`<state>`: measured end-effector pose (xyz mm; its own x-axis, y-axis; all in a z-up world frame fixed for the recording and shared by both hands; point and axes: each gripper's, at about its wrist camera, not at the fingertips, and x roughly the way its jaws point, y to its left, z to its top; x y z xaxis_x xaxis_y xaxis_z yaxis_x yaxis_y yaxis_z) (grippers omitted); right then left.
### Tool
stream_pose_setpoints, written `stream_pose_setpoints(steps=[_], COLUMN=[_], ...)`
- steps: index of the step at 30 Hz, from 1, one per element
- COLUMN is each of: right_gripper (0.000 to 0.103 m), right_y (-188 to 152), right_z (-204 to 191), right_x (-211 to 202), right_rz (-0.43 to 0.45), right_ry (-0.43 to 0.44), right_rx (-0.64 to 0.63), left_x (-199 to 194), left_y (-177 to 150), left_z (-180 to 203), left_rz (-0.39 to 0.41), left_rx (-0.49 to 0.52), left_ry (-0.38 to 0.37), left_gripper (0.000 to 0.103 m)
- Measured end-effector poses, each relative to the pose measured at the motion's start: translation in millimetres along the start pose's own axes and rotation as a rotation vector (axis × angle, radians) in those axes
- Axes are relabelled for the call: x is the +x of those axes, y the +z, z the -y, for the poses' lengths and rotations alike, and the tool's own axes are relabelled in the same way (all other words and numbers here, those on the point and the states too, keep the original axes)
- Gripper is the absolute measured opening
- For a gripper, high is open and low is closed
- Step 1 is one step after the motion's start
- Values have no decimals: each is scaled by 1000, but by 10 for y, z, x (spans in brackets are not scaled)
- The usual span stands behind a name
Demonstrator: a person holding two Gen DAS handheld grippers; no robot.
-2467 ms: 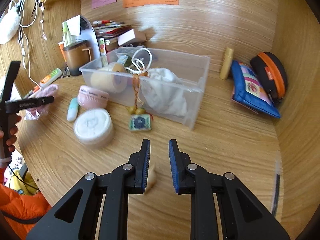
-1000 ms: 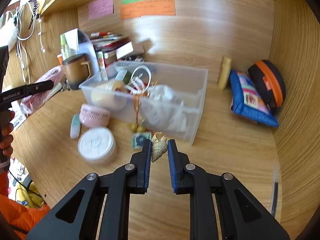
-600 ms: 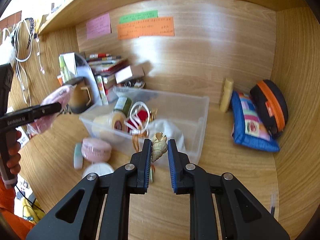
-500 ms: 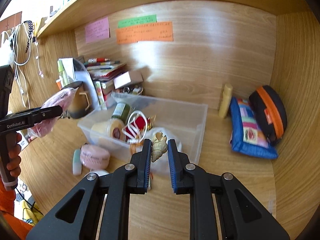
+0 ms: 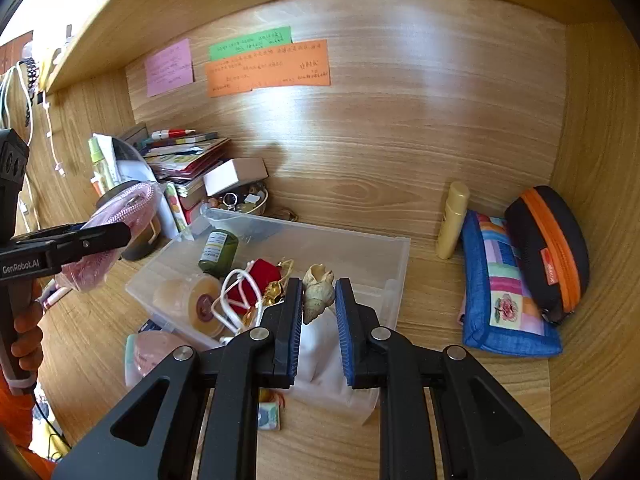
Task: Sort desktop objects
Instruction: 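Lift and carry the rope bag and seashell over the clear box with both grippers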
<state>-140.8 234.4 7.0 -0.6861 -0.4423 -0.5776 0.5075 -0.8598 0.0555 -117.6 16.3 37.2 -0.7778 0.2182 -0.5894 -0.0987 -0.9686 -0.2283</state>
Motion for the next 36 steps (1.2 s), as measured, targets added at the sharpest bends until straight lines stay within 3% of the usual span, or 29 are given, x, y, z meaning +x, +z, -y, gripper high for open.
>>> stream_pose_setpoints(steps=[15, 36], right_gripper=[15, 15], right_y=[203, 95], right_z=[105, 228], right_x=[430, 769], right_rz=[-49, -130], right_ry=[10, -13], right_rx=[16, 37], left_x=[575, 1029], left_y=[173, 117], left_z=[154, 398], left_rz=[-87, -205], left_rx=[31, 63], left_ry=[-52, -80], left_gripper=[64, 64])
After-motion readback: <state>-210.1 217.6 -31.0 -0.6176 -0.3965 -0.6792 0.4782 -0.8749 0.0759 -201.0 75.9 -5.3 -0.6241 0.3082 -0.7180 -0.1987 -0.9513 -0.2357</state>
